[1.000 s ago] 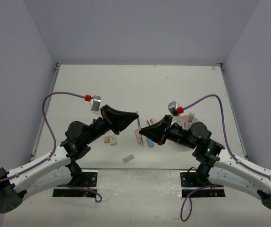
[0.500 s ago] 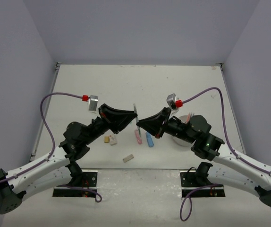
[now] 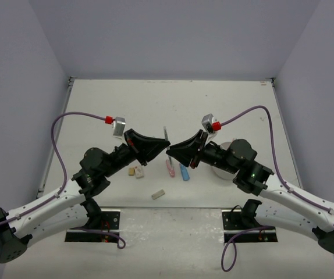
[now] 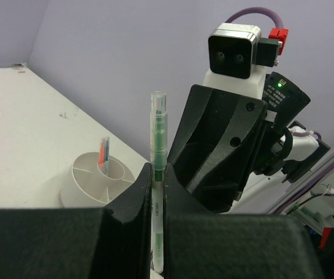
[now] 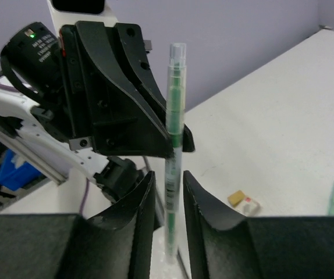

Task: Sort the stationery into containers
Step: Close the pen cap on the pen.

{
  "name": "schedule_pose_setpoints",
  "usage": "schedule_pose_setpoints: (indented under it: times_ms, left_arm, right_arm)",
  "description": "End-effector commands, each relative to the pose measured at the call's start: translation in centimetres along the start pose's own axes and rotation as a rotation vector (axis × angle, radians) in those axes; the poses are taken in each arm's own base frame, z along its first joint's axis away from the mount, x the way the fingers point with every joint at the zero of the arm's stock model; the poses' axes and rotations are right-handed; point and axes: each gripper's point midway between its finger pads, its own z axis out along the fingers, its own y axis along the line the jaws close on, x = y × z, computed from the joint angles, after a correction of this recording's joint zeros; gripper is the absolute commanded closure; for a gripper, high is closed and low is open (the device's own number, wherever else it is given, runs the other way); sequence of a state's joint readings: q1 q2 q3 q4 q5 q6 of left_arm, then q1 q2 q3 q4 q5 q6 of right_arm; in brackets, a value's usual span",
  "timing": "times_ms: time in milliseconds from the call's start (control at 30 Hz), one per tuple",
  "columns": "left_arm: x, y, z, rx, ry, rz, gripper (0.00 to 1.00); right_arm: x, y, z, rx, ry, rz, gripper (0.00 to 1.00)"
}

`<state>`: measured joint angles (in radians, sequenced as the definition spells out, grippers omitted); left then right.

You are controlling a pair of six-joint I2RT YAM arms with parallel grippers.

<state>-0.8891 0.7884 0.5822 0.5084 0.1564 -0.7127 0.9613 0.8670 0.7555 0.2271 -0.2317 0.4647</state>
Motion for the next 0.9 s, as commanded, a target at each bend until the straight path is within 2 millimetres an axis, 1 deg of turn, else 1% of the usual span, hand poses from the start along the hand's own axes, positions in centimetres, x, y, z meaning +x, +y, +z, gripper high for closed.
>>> schedule_pose_setpoints:
  times_ms: [0, 100, 167, 200, 233, 267, 300, 367, 400, 433, 467, 533, 700, 867]
  left_arm:
    - [-0.3, -2.0, -0.4, 0.103, 0.005, 0.052, 1.00]
    - [-0.6, -2.4, -0.6, 0.123, -0.002, 0.064, 1.00]
    - [-0.7, -2.5, -0.7, 0.124, -0.006, 0.066, 1.00]
    - [-0.8, -2.6, -0.7, 0.126, -0.008, 0.068, 1.00]
    - [-0.8, -2.6, -0.7, 0.123, -0.004, 0.069, 1.00]
    - [-0.8, -2.4, -0.6, 0.112, -0.003, 0.072, 0.98]
    - [-0.9, -2.2, -0.5, 0.099, -0.004, 0.075, 0.96]
    - [-1.1, -1.1, -0.3, 0.036, -0.008, 0.074, 0.66]
    - [-1.1, -0.6, -0.2, 0.007, -0.005, 0.072, 0.54]
    - [-1.6, -0.4, -0.1, -0.016, -0.020, 0.078, 0.38]
    - [-1.8, 0.0, 0.1, -0.041, -0.019, 0.079, 0.29]
    - [-2.3, 0.5, 0.5, -0.086, -0.018, 0.087, 0.26]
    - [-3.6, 0.9, 1.1, -0.131, -0.051, 0.085, 0.34]
    - [-4.1, 0.0, 1.1, -0.101, -0.060, 0.092, 0.38]
  right_arm:
    - [-0.9, 3.5, 0.7, -0.172, 0.015, -0.031, 0.67]
    - [-0.1, 3.4, 1.1, -0.188, 0.043, -0.014, 0.67]
    - [0.2, 3.4, 1.2, -0.191, 0.052, -0.007, 0.70]
    - [0.2, 3.4, 1.2, -0.191, 0.052, -0.007, 0.90]
    - [0.2, 3.4, 1.2, -0.187, 0.051, -0.005, 0.98]
    - [0.1, 3.3, 1.2, -0.185, 0.050, -0.004, 1.00]
    - [0.1, 3.3, 1.2, -0.184, 0.049, -0.005, 1.00]
    - [0.2, 3.4, 1.2, -0.186, 0.052, -0.006, 1.00]
    - [0.3, 3.4, 1.2, -0.188, 0.056, -0.007, 1.00]
    - [0.5, 3.3, 1.2, -0.190, 0.063, -0.007, 1.00]
    - [0.5, 3.4, 1.1, -0.196, 0.066, -0.010, 1.00]
    - [1.4, 3.2, 1.4, -0.200, 0.095, -0.005, 1.00]
    - [2.6, 2.7, 1.3, -0.197, 0.118, 0.006, 1.00]
    - [3.4, 1.9, 1.2, -0.163, 0.138, 0.002, 1.00]
